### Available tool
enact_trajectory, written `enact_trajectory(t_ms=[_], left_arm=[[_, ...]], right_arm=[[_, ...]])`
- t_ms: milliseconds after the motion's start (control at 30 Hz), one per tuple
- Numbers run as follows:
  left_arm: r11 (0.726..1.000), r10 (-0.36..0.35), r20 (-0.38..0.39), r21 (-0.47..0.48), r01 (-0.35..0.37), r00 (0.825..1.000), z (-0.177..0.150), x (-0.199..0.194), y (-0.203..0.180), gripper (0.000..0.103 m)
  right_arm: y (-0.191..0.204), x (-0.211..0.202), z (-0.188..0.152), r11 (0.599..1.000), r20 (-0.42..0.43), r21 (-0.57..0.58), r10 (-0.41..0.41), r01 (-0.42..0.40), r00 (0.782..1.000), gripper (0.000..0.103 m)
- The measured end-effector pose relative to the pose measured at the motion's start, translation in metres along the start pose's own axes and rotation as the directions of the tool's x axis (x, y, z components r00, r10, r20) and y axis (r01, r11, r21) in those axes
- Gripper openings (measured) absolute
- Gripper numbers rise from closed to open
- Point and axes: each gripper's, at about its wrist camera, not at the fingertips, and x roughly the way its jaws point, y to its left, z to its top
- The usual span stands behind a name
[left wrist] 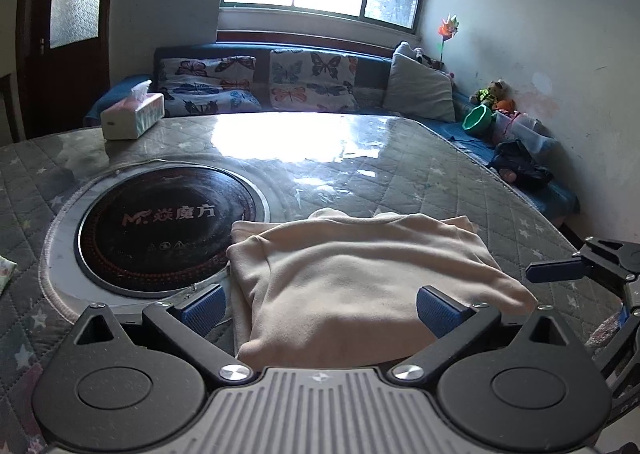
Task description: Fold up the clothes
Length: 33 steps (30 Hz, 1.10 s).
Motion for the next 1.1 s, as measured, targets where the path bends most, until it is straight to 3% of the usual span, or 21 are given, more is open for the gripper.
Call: enact_trajectory(t_ms=[467,1100], left_arm=[[0.999,0.039,-0.018,-0.010,-0.040,0.999,-0.013,-0.008,-0.009,0.103],[0.994,0.090,-0.069,-0.055,-0.094,0.993,-0.011,0.001,0.012,0.103]], right_arm=[[0.012,-0.013,-0.013,0.998,0.016,-0.001,-0.070,0.070,0.997,0.103],[0.025,0.005,0.002,0.995,0.027,-0.094,-0.036,0.039,0.999,0.103]])
